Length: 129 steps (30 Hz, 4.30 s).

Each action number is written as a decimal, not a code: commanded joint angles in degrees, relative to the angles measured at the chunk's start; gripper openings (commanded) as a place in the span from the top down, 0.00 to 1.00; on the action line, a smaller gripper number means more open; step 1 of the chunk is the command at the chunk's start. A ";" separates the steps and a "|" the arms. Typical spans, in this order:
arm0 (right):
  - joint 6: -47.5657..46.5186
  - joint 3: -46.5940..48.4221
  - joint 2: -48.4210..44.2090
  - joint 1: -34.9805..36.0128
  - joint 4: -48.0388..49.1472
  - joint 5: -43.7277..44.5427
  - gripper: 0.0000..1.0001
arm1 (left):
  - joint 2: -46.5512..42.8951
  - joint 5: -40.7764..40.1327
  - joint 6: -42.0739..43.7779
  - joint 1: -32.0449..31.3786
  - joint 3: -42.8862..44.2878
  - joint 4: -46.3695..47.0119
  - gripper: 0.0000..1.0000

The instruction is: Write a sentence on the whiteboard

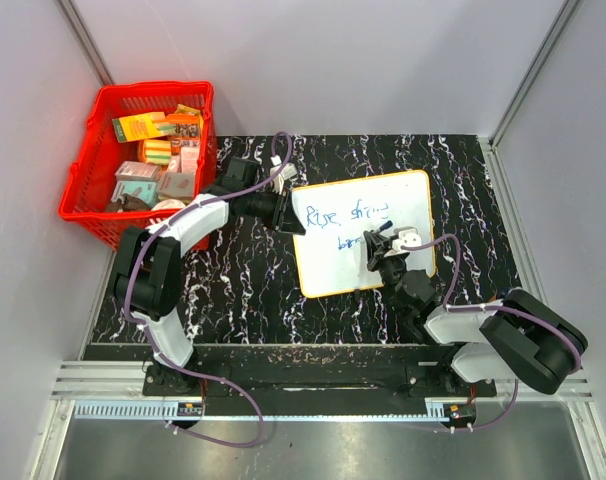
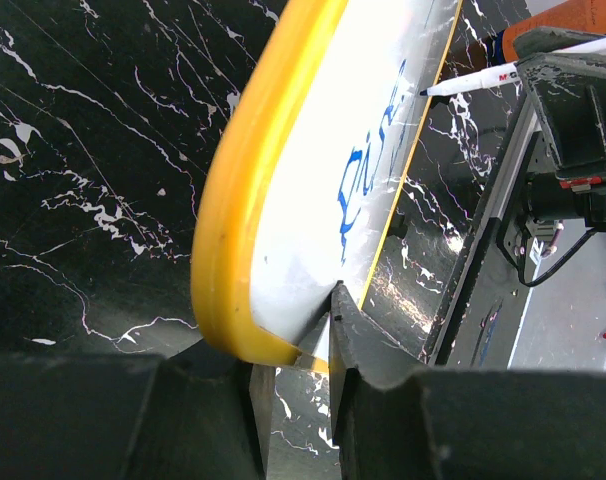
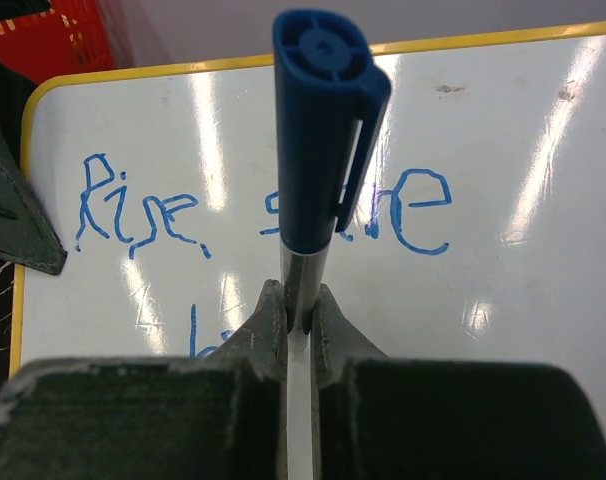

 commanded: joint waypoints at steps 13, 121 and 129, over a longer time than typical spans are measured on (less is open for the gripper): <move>-3.88 1.92 0.96 0.35 11.76 -1.20 1.00 | 1.93 -19.57 12.88 0.92 -0.81 5.90 1.00; 3.60 13.62 1.39 -15.03 4.19 -30.91 1.00 | 5.80 -29.68 11.21 3.82 7.36 4.06 1.00; 0.17 11.06 5.79 -14.94 6.91 -30.74 1.00 | 7.38 -29.24 11.21 3.82 7.54 3.97 1.00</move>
